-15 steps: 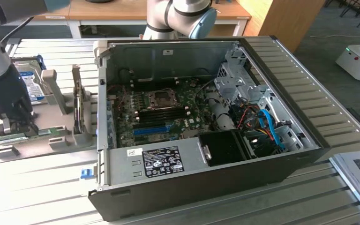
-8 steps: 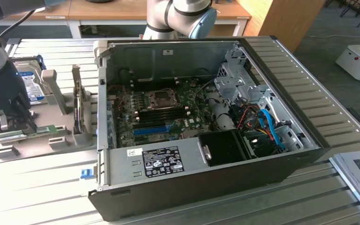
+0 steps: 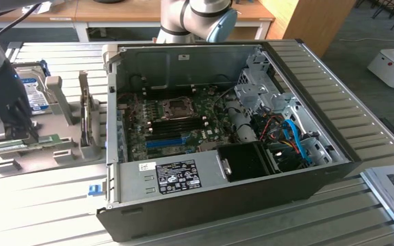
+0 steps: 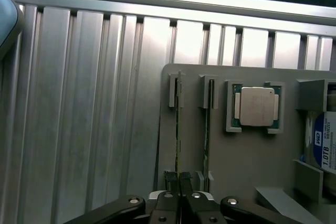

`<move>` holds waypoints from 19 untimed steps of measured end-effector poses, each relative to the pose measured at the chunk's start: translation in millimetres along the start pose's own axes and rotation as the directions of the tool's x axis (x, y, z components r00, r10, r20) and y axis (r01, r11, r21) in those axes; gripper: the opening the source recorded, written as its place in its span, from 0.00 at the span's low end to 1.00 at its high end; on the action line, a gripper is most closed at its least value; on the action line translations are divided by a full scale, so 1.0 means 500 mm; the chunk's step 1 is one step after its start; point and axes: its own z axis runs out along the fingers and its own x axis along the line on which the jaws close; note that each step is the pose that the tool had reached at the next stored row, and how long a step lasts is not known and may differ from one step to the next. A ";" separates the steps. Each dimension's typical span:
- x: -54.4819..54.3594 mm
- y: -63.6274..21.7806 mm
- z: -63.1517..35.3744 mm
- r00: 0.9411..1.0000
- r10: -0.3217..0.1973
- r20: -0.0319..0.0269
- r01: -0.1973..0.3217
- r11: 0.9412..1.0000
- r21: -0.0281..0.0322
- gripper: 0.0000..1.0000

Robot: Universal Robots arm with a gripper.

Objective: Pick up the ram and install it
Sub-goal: 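Pick up the ram and move it above insertion slot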

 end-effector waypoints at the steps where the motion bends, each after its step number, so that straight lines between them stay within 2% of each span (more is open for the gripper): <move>1: 0.000 0.000 -0.002 1.000 0.001 0.000 -0.001 1.000 0.000 0.12; 19: 0.000 0.000 -0.044 1.000 0.015 0.000 -0.015 1.000 0.000 0.12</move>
